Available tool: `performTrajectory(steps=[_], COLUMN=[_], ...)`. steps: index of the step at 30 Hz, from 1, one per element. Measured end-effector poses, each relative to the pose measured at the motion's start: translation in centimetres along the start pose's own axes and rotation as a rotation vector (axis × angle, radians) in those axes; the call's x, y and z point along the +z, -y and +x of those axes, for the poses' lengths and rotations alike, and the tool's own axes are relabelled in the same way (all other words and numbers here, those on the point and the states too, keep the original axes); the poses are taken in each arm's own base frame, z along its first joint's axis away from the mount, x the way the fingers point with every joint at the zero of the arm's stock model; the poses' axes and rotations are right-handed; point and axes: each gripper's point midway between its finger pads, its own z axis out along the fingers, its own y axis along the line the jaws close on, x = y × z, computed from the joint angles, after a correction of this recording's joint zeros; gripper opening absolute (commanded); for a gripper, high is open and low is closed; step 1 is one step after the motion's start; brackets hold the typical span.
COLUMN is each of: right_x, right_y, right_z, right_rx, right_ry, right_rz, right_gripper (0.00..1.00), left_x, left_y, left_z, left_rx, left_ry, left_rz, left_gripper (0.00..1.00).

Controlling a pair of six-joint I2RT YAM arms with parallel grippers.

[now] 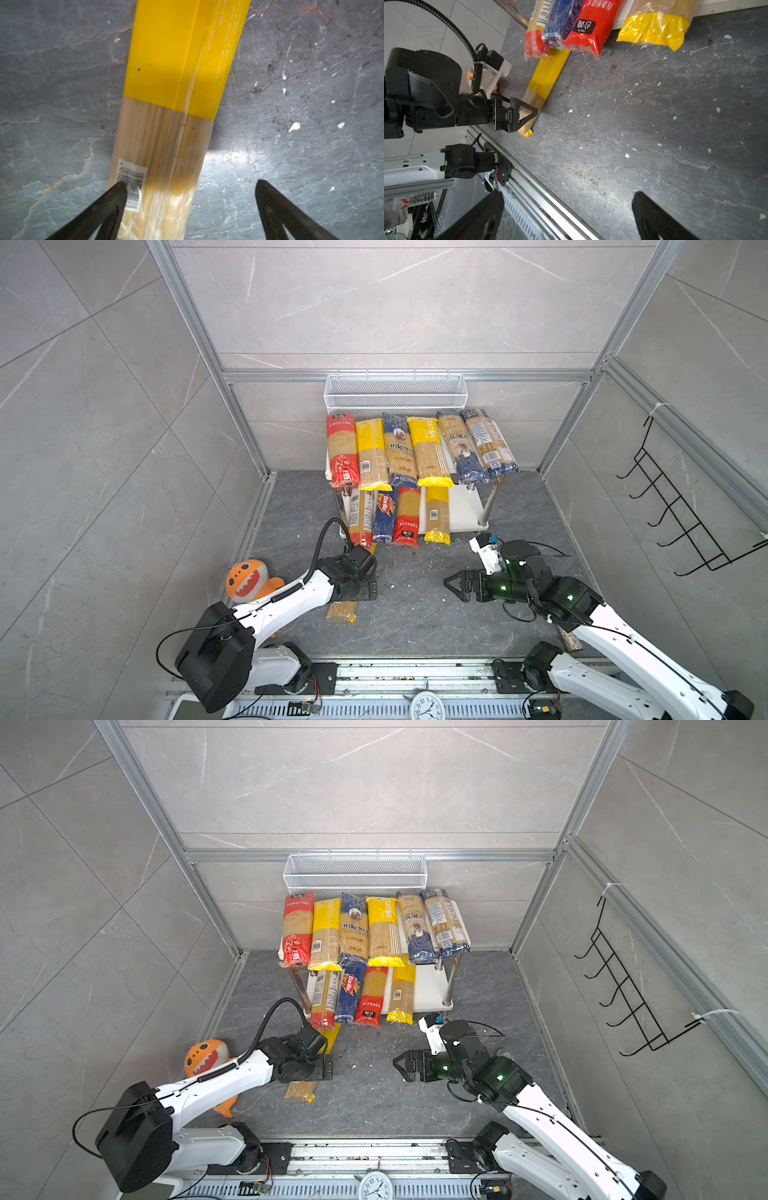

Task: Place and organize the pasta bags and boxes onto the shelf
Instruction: 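Lower the left gripper onto the remaining yellow-banded bag and grasp its end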

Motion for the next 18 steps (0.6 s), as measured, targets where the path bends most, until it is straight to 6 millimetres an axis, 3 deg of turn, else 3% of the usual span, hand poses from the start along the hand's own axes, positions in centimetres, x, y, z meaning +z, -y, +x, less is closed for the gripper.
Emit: performTrajectory(steps=[8,18], right_x=[-0.9,-1.8], right_y=[-0.2,-0.3], right_z=[0.2,0.4], right_rx=[0.002,0.010], right_ry=[0.015,0.014], right_rz=[-0.010,-0.008], right_gripper=[1.00,1.00], left_x=[0.5,3.2], left_y=[-2.0,-1.4], left_z=[0.4,-0.6], left_rx=[-0.014,-0.026], left_ry=[0.060,0.083], left_rz=[-0.055,-0.069], left_gripper=[1.00,1.00])
